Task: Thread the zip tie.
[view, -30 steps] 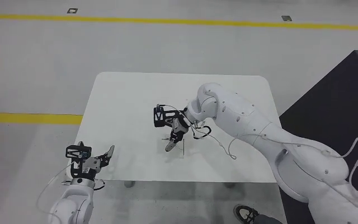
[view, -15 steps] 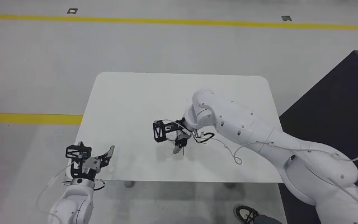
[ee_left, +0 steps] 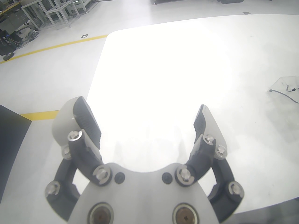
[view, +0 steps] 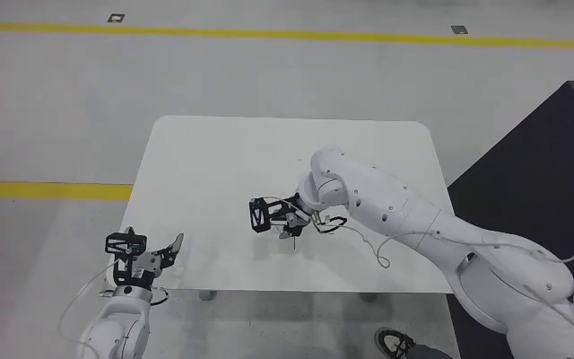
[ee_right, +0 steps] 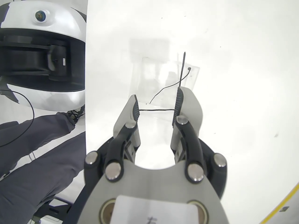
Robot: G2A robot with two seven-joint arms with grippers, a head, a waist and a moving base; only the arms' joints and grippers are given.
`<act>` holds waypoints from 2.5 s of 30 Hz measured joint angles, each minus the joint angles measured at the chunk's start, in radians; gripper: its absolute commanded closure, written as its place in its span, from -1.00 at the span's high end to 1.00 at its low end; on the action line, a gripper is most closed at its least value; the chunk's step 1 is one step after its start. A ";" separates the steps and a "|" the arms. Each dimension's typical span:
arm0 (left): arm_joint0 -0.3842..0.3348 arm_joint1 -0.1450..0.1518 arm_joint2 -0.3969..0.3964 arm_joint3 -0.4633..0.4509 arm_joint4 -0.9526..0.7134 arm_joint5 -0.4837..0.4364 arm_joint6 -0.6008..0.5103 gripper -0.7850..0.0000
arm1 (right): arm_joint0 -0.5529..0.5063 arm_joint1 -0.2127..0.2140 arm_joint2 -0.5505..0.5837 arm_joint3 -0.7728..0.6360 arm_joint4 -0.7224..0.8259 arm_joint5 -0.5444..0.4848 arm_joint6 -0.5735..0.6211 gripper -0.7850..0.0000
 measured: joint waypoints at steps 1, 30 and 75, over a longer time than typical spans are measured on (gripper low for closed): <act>0.000 0.000 0.000 0.000 0.000 0.000 0.000 1.00 | -0.003 -0.005 -0.002 0.017 -0.010 -0.009 -0.014 -0.22; 0.000 0.000 0.000 0.000 0.000 0.000 0.000 1.00 | -0.011 -0.208 -0.035 0.320 -0.204 -0.001 -0.143 -0.43; 0.000 0.000 0.000 0.000 0.000 0.000 0.000 1.00 | 0.064 0.038 0.055 -0.139 0.098 -0.100 -0.177 -1.00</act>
